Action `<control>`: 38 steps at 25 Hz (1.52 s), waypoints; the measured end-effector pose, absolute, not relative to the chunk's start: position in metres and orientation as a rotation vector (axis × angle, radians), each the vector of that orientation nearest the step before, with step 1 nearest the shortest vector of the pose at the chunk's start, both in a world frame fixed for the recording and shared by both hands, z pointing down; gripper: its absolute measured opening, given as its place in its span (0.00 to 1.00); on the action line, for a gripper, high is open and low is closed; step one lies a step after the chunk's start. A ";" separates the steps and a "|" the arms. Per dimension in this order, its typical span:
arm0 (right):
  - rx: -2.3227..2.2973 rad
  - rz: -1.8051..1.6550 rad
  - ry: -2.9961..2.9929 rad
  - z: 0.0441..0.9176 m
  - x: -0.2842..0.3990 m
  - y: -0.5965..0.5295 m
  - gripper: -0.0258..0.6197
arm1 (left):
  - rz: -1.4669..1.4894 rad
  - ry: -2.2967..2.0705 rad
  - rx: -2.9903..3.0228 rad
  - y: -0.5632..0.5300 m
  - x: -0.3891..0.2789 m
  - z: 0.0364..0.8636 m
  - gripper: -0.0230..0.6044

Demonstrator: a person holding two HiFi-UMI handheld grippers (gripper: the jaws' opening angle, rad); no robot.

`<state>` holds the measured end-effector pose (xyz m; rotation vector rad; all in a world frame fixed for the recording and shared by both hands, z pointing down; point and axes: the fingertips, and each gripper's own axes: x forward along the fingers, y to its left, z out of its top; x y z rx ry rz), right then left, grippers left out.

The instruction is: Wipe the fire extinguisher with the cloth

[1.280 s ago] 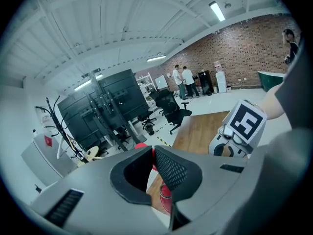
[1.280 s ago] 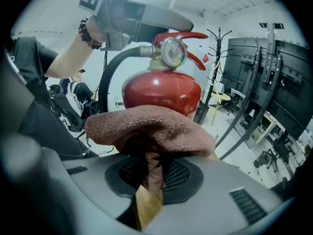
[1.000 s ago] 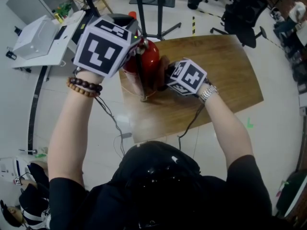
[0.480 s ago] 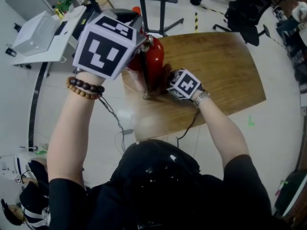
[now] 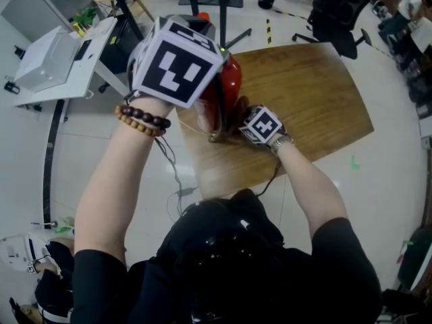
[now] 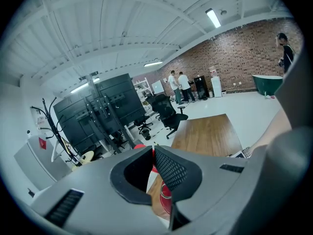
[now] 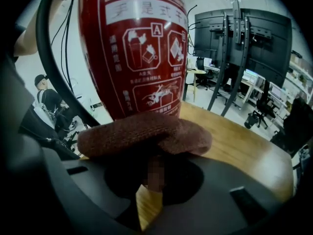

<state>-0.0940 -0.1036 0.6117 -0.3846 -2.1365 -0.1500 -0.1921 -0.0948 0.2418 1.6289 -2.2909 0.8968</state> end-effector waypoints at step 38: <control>-0.811 -0.201 -1.989 0.648 -0.101 -0.095 0.16 | 0.351 -2.363 1.279 -0.077 -0.202 0.235 0.21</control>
